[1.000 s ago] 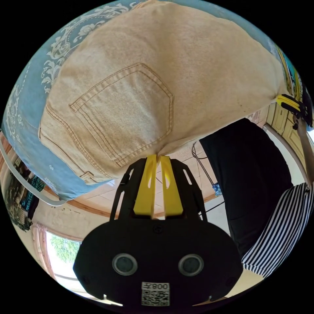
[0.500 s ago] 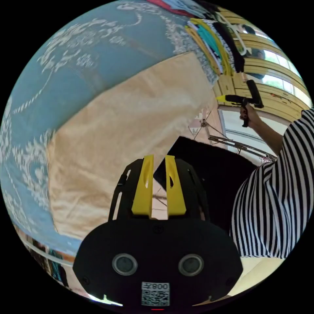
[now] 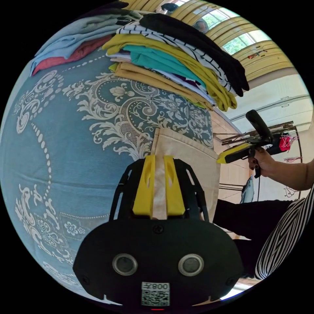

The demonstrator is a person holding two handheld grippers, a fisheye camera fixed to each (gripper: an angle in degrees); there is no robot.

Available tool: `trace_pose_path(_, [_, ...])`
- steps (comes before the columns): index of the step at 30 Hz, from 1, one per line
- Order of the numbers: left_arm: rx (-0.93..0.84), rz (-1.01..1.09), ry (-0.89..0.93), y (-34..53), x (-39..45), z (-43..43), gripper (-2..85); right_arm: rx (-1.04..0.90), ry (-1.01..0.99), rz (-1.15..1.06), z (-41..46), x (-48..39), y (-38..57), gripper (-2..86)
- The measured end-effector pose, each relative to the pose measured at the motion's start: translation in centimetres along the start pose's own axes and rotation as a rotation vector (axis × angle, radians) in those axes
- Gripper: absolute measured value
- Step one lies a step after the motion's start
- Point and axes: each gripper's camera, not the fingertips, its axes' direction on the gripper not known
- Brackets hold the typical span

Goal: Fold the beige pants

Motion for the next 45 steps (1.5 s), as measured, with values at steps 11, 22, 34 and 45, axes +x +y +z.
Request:
trace_pose_path(11, [0.06, 0.042, -0.012, 2.0, 2.7, -3.2, 0.4, 0.029, -0.029, -0.014, 0.8, -2.2, 0.0, 3.1])
trace_pose_path(22, [0.066, -0.061, -0.02, 3.7, 4.0, -3.6, 0.8, 0.015, -0.087, 0.076, 4.0, -3.9, -1.4, 6.4])
trace_pose_path(34, [0.293, -0.506, 0.063, 18.5, 7.6, -12.9, 2.7, -0.387, 0.048, -0.172, 10.9, -15.6, -0.3, 6.2])
trace_pose_path(45, [0.241, -0.997, -0.214, 37.5, 7.5, -20.5, 8.9, -0.657, -0.041, -1.102, 31.7, -42.6, -2.8, 8.4])
